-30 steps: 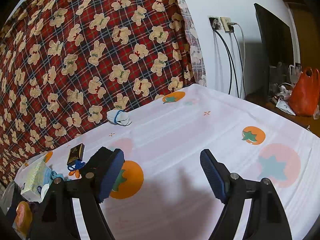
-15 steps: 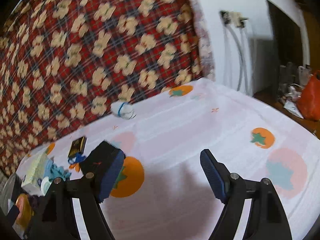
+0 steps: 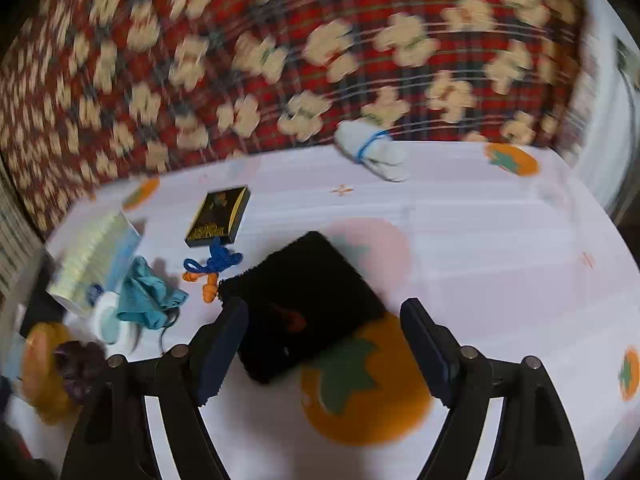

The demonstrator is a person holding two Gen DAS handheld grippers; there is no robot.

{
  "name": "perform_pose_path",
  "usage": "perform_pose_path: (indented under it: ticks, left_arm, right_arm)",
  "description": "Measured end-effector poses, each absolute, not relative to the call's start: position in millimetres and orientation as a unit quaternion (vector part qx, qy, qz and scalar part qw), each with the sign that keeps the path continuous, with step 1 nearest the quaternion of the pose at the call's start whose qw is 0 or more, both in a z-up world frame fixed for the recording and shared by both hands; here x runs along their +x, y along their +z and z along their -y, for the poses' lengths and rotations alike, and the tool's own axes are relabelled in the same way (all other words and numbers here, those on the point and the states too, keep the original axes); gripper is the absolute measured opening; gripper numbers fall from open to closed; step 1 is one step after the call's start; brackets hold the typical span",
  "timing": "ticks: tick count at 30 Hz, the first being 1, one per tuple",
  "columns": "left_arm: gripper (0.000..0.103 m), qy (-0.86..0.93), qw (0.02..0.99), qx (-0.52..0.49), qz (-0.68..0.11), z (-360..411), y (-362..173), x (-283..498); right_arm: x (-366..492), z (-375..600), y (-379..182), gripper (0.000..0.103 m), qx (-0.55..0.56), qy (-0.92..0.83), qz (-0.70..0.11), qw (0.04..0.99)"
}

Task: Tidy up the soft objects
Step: 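Grasp the black cloth with the right tool while the left tool grasps the purple scrunchie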

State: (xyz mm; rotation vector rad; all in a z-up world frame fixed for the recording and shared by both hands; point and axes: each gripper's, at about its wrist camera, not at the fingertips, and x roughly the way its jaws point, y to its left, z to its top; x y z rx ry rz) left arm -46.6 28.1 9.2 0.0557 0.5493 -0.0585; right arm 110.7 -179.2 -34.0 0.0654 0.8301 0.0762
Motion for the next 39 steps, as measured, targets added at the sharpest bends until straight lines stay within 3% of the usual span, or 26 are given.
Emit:
perform_pose_path:
  ticks: [5,9,13,15,17,25,34,39]
  left_arm:
    - [0.102,-0.014,0.957,0.039,-0.286,-43.6,5.6,-38.3]
    - [0.102,-0.015,0.954,0.027,-0.299,-42.8,-2.2,-27.7]
    - [0.101,-0.031,0.949,0.011,-0.312,-29.1,-5.3,-17.3]
    - [0.095,-0.031,0.95,0.018,-0.31,-15.7,-5.5,-13.8]
    - [0.091,-0.029,0.951,0.041,-0.304,2.7,-7.5,-9.0]
    - [0.088,0.153,0.919,0.104,-0.348,26.4,-30.9,30.1]
    - [0.081,0.175,0.897,0.097,-0.393,25.5,-45.0,60.5]
    - [0.058,0.152,0.895,0.071,-0.413,24.3,-48.4,64.1]
  right_arm:
    - [130.4,154.5,-52.8,0.08,-0.03,0.041,-0.425,0.904]
    - [125.6,158.4,-50.7,0.057,-0.038,0.053,-0.42,0.905]
    - [123.8,166.1,-48.6,0.041,-0.028,0.049,-0.418,0.907]
    - [120.4,170.9,-46.0,0.025,-0.01,0.053,-0.416,0.908]
    - [117.5,180.0,-43.9,0.021,0.024,0.059,-0.414,0.908]
    - [107.3,222.8,-33.1,0.02,0.113,0.023,-0.377,0.919]
    - [109.6,236.5,-37.3,0.02,0.15,0.006,-0.381,0.912]
    - [110.2,237.5,-37.1,0.02,0.15,0.003,-0.38,0.913]
